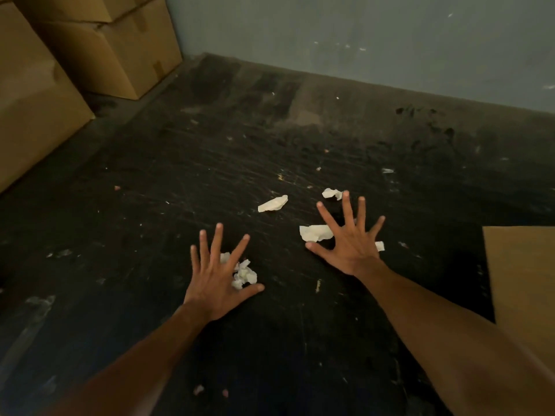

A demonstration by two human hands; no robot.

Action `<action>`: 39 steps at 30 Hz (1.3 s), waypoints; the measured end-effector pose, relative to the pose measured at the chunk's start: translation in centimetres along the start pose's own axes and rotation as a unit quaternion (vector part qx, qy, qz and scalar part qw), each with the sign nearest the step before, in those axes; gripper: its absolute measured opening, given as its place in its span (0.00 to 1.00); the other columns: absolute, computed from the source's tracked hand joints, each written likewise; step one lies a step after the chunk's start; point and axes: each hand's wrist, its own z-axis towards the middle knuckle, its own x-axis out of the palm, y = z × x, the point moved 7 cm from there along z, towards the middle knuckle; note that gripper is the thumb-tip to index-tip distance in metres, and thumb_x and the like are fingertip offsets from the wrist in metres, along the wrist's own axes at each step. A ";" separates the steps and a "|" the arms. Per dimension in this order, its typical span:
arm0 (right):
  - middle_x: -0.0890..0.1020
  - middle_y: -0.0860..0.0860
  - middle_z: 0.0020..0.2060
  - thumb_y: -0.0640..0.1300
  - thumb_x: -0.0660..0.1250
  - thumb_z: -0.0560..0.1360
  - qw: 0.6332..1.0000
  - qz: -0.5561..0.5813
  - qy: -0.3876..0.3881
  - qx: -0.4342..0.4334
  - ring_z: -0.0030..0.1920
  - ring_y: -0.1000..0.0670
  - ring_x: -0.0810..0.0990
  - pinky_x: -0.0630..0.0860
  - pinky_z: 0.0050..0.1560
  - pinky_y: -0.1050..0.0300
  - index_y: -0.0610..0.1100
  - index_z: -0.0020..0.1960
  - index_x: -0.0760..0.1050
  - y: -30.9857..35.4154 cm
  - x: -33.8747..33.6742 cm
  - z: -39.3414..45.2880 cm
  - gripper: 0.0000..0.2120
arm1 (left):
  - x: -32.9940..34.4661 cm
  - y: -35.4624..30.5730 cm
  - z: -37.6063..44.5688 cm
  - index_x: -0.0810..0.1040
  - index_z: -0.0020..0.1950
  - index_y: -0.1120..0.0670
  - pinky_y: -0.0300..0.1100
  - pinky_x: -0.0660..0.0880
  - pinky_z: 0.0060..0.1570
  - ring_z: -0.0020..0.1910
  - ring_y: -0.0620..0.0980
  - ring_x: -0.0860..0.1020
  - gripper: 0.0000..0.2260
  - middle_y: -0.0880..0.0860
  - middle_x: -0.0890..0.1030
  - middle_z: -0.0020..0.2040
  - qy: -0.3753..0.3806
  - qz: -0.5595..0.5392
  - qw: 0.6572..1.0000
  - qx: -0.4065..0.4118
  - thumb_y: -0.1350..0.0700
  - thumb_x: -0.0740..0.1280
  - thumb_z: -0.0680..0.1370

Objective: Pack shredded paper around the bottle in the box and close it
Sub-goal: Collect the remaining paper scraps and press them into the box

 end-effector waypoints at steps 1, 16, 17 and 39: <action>0.24 0.52 0.75 0.85 0.44 0.63 1.000 0.006 0.010 -0.001 0.74 0.37 0.27 0.33 0.61 0.19 0.72 0.72 0.30 -0.2 0.3 1.0 0.45 | 0.0 0.2 0.9 0.37 0.76 0.33 0.62 0.39 0.71 0.76 0.60 0.31 0.44 0.52 0.28 0.77 0.010 0.001 1.000 0.017 0.19 0.50 0.66; 0.80 0.52 0.33 0.57 0.58 0.81 0.994 0.098 -0.047 0.006 0.33 0.52 0.79 0.79 0.38 0.51 0.50 0.43 0.75 2.3 -2.2 0.9 0.15 | -2.3 -0.3 11.0 0.74 0.54 0.48 0.47 0.79 0.41 0.36 0.44 0.78 0.21 0.46 0.78 0.37 -0.015 -0.065 0.997 0.036 0.38 0.48 0.78; 0.80 0.52 0.33 0.57 0.59 0.81 0.990 0.137 -0.036 0.009 0.33 0.53 0.79 0.79 0.38 0.50 0.50 0.43 0.74 2.3 -2.6 1.7 0.13 | -2.4 -0.5 12.0 0.74 0.54 0.48 0.47 0.79 0.39 0.35 0.43 0.77 0.21 0.45 0.77 0.37 -0.018 -0.076 0.996 0.034 0.37 0.47 0.78; 0.80 0.48 0.45 0.50 0.63 0.79 0.990 0.126 0.064 -0.020 0.45 0.47 0.81 0.79 0.45 0.47 0.48 0.53 0.74 1.9 -3.0 6.5 0.06 | 0.2 -7.1 12.9 0.73 0.55 0.43 0.44 0.74 0.41 0.43 0.45 0.79 0.12 0.45 0.78 0.46 -0.002 -0.030 0.993 0.118 0.40 0.53 0.81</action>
